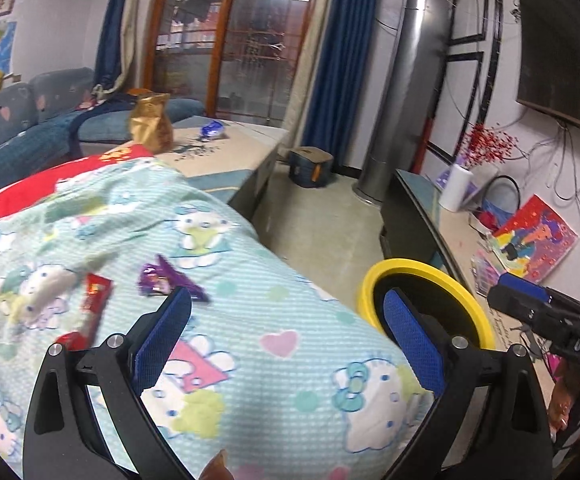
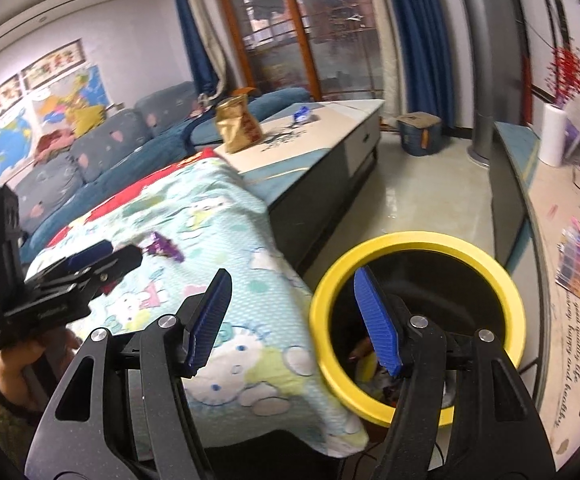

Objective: Collect trash
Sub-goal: 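Move both open tools back over the red and purple wrappers, then grasp the red snack wrapper with the left tool while the right tool grasps the purple wrapper, then carry the red wrapper and purple wrapper over the yellow bin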

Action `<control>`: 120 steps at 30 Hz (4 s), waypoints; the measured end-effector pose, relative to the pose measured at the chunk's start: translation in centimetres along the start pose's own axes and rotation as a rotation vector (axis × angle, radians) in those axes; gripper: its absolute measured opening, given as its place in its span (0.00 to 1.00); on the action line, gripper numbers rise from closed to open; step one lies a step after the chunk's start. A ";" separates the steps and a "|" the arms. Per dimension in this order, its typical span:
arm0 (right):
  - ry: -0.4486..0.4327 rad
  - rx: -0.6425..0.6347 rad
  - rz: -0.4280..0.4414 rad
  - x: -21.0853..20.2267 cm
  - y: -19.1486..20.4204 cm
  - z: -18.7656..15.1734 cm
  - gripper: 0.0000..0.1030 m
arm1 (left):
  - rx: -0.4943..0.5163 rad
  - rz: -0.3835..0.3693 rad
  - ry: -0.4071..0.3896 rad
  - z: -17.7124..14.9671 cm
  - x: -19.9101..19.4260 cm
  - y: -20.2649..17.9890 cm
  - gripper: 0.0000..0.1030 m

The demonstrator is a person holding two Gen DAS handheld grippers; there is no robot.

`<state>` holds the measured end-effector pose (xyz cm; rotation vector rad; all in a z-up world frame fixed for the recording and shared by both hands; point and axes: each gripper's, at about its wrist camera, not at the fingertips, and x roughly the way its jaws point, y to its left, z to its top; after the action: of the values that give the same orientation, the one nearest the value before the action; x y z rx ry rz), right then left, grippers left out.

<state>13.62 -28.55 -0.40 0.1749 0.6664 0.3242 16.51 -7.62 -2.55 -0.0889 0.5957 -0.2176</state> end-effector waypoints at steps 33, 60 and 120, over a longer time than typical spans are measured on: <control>0.274 -0.244 0.220 16.5 12.6 1.8 0.40 | -0.311 0.201 0.123 -4.8 -0.2 16.1 0.78; 0.278 -0.256 0.256 17.3 13.7 0.7 0.11 | -0.295 0.090 0.120 -4.8 0.7 15.4 0.05; 0.041 0.023 -0.010 1.6 -2.2 -0.2 0.11 | 0.077 -0.168 0.098 -1.4 -0.3 -3.0 0.04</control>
<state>15.21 -29.99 -2.04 0.1872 0.7113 0.3110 14.92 -10.45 -3.13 -0.0535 0.6775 -0.4093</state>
